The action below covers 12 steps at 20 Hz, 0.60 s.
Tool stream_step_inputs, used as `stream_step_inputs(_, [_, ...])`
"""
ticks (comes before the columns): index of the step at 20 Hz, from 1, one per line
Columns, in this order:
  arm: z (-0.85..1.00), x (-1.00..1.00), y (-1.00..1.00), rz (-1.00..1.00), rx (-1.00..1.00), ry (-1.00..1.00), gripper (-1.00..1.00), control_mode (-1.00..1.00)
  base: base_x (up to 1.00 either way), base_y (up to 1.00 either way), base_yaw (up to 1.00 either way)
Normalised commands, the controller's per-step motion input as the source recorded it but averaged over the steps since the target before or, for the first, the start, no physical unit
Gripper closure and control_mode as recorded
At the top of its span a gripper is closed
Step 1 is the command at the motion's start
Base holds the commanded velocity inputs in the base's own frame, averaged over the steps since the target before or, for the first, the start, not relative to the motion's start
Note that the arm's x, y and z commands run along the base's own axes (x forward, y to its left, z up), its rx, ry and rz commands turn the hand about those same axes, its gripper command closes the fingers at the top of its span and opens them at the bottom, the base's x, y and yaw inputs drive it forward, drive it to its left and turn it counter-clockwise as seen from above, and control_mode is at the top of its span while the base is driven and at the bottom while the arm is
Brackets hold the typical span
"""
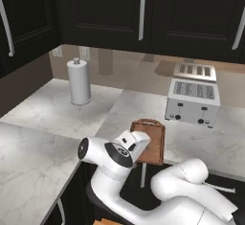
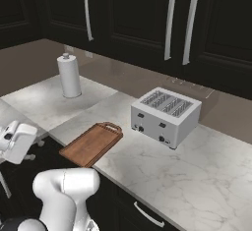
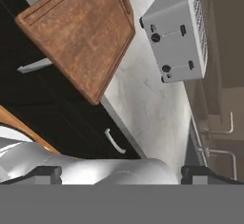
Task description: Move the cutting board and knife to the sink. Then move spray from the cabinet to the counter.
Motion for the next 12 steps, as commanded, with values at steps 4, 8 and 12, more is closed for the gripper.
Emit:
stream_step_inputs(4, [-0.1,0.18,0.13,0.04,-0.06,-0.05,-1.0,-1.0,0.0,0.0,0.0])
stream_step_inputs(8, [-0.3,0.19,0.13,0.05,-0.03,0.0,-1.0,-1.0,0.0,0.0,0.0])
stream_step_inputs(12, [-0.34,0.2,0.08,0.05,-0.05,0.0,-1.0,-1.0,0.0,0.0,0.0])
